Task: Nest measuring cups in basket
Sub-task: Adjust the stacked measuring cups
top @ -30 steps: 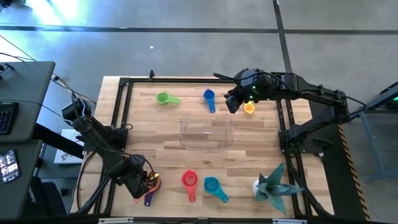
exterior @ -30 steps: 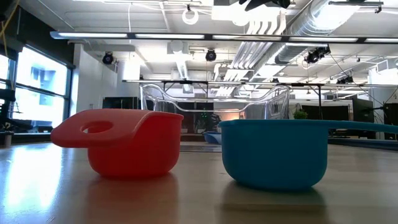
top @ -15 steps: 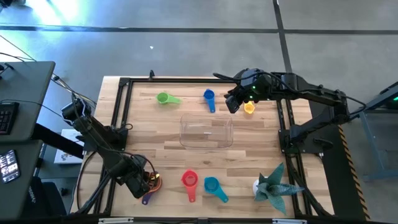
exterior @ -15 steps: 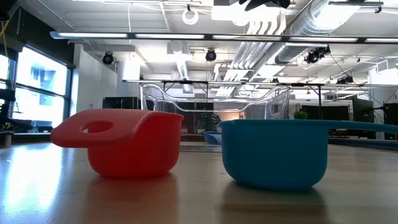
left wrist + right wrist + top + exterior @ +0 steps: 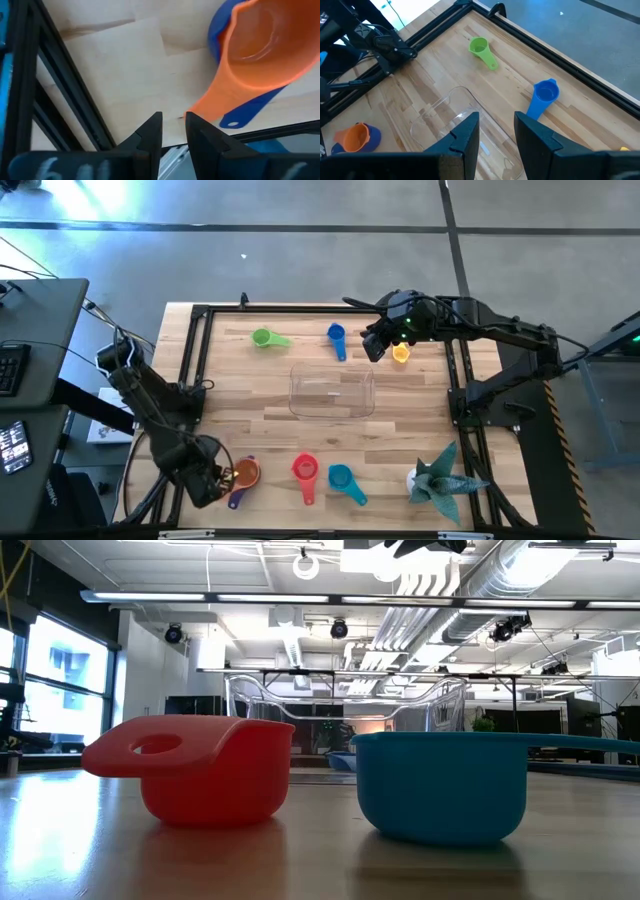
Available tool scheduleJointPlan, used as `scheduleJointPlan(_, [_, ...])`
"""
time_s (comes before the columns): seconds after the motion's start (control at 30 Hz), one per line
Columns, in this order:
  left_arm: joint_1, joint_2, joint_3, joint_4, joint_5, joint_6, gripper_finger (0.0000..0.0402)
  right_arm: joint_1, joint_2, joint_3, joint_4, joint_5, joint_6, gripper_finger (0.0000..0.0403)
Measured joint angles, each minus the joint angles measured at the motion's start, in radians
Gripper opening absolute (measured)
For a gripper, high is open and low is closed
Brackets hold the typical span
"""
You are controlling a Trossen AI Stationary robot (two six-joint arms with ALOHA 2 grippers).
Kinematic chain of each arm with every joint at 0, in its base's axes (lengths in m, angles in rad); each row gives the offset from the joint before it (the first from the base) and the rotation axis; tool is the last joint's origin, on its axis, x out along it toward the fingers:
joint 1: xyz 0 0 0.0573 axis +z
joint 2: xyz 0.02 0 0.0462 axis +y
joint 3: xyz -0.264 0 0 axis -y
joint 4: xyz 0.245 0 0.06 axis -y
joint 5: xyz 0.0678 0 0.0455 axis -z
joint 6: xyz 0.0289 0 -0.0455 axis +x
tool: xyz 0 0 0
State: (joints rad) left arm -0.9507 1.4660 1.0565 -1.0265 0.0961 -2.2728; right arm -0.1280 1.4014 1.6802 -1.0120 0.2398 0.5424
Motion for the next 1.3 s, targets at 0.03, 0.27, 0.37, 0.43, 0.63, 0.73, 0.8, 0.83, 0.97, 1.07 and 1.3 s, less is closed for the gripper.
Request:
scheduleJointPlan(0.03, [-0.004, 0.010, 0.000, 0.007, 0.000, -0.001, 0.0074, 0.000, 0.000, 0.000, 0.000, 0.000, 0.000, 0.0114])
scheduleJointPlan(0.27, [-0.003, 0.098, 0.000, 0.082, -0.017, 0.033, 0.0074, 0.000, 0.000, 0.000, 0.000, 0.003, 0.000, 0.0114])
scheduleJointPlan(0.37, [-0.003, 0.116, 0.000, 0.128, -0.018, 0.034, 0.0074, 0.000, 0.000, 0.000, 0.000, 0.003, 0.000, 0.0114])
scheduleJointPlan(0.43, [-0.003, 0.124, 0.000, 0.141, -0.018, 0.047, 0.0074, 0.000, 0.000, 0.000, 0.000, 0.003, 0.000, 0.0114])
scheduleJointPlan(0.63, [-0.004, 0.129, 0.000, 0.086, -0.017, 0.050, 0.0074, 0.000, 0.000, 0.000, 0.001, 0.003, 0.000, 0.0114])
scheduleJointPlan(0.73, [-0.004, 0.127, 0.000, 0.056, -0.008, 0.049, 0.0074, 0.000, 0.000, 0.000, 0.000, 0.003, 0.000, 0.0114])
scheduleJointPlan(0.8, [-0.004, 0.128, 0.000, 0.045, 0.001, 0.050, 0.0074, 0.000, 0.000, 0.000, 0.000, 0.003, 0.000, 0.0114])
scheduleJointPlan(0.83, [-0.004, 0.131, -0.002, 0.048, 0.001, 0.050, 0.0074, 0.000, 0.000, 0.000, 0.000, 0.003, 0.000, 0.0114])
scheduleJointPlan(0.97, [-0.004, 0.149, -0.030, 0.112, 0.004, 0.053, 0.0074, 0.000, 0.000, 0.000, 0.000, 0.002, 0.000, 0.0114])
scheduleJointPlan(1.07, [-0.004, 0.158, -0.053, 0.168, 0.005, 0.050, 0.0074, 0.000, 0.000, 0.000, 0.001, 0.002, 0.000, 0.0114])
scheduleJointPlan(1.3, [-0.001, 0.159, -0.063, 0.274, -0.002, 0.045, 0.0074, 0.000, 0.000, 0.000, 0.001, 0.000, 0.000, 0.0114])
